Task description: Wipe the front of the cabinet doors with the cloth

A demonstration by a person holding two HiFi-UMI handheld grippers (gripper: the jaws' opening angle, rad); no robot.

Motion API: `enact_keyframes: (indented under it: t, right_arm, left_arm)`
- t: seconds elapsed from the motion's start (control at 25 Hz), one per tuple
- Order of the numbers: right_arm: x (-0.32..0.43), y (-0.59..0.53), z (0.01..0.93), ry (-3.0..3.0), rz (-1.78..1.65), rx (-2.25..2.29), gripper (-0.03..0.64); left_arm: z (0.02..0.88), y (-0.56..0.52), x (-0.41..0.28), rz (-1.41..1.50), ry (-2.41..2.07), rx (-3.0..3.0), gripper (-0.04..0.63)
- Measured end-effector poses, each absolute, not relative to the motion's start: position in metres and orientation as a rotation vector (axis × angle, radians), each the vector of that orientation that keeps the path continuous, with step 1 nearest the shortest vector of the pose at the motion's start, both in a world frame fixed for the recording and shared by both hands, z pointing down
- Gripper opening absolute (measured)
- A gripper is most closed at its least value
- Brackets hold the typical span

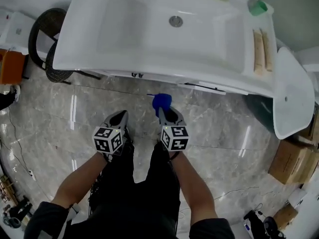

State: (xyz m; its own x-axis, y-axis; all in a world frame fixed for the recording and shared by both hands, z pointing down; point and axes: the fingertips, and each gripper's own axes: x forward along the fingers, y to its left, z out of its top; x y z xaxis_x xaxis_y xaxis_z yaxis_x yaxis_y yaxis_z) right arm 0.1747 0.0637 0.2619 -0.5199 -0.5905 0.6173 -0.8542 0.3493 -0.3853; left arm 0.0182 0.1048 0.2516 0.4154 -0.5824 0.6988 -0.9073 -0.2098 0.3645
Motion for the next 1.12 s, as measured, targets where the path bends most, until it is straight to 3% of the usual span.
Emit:
enact_keyframes:
  t: [0.48, 0.76, 1.12]
  right_arm:
    - [0.169, 0.091, -0.009, -2.531, 0.653, 1.39, 0.057]
    - [0.14, 0.097, -0.17, -2.762, 0.389, 1.428, 0.057]
    - [0.106, 0.126, -0.242, -2.811, 0.147, 1.466, 0.057]
  left_arm:
    - [-0.018, 0.12, 0.03, 0.328, -1.363, 2.308, -0.002]
    - [-0.198, 0.118, 0.008, 0.002, -1.494, 2.551, -0.002]
    - [-0.251, 0.15, -0.013, -0.141, -1.494, 2.632, -0.002]
